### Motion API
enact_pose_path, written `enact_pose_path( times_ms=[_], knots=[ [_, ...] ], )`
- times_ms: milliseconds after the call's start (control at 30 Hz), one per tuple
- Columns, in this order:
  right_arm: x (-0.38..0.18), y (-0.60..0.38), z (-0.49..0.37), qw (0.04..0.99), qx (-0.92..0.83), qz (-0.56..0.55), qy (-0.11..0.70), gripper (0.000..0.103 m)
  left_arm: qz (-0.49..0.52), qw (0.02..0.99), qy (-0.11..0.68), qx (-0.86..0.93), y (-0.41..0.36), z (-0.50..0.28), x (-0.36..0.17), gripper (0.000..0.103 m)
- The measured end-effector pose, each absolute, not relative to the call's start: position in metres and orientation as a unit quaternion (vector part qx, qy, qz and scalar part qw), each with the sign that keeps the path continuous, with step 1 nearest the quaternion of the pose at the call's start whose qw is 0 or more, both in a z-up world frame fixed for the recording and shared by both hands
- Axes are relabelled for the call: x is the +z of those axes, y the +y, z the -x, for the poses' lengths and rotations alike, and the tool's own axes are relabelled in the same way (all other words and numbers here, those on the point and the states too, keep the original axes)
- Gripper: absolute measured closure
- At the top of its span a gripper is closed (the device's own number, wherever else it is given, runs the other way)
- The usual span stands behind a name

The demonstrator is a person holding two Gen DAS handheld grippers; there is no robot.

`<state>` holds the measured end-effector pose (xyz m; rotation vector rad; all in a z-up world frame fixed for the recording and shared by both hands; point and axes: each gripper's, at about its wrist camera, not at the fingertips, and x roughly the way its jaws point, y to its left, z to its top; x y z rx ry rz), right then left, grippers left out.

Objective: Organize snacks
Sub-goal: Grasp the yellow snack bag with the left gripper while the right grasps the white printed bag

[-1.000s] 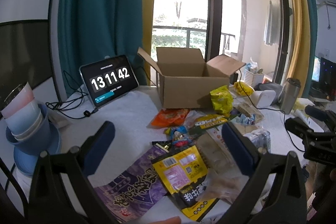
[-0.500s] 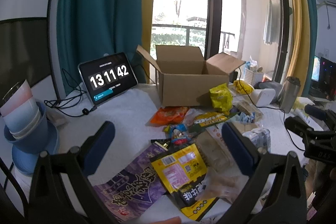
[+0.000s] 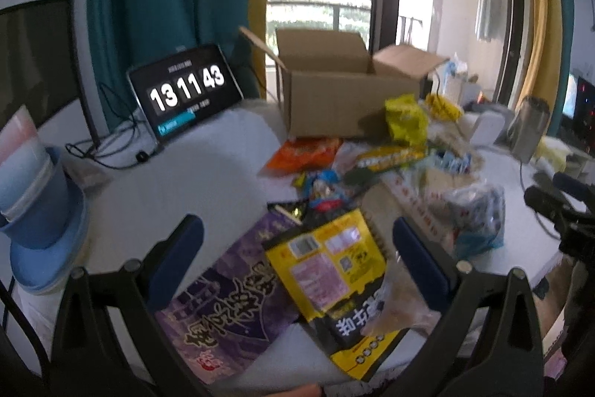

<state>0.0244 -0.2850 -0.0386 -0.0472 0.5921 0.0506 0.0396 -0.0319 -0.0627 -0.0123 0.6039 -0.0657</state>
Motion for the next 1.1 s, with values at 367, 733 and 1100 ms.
enact_pose_path(
  times_ms=[367, 733, 1100],
  knots=[
    [-0.082, -0.308, -0.054, 0.940, 0.021, 0.004, 0.341, 0.005, -0.005, 0.927, 0.373, -0.037, -0.042, -0.060, -0.105, 0.001],
    [-0.105, -0.308, -0.075, 0.929, 0.040, 0.003, 0.368, 0.006, -0.010, 0.905, 0.418, -0.071, -0.065, -0.074, -0.128, 0.007],
    [-0.120, -0.301, -0.088, 0.921, 0.073, 0.005, 0.382, 0.017, -0.027, 0.907, 0.416, -0.061, -0.079, -0.096, -0.128, 0.041]
  ],
)
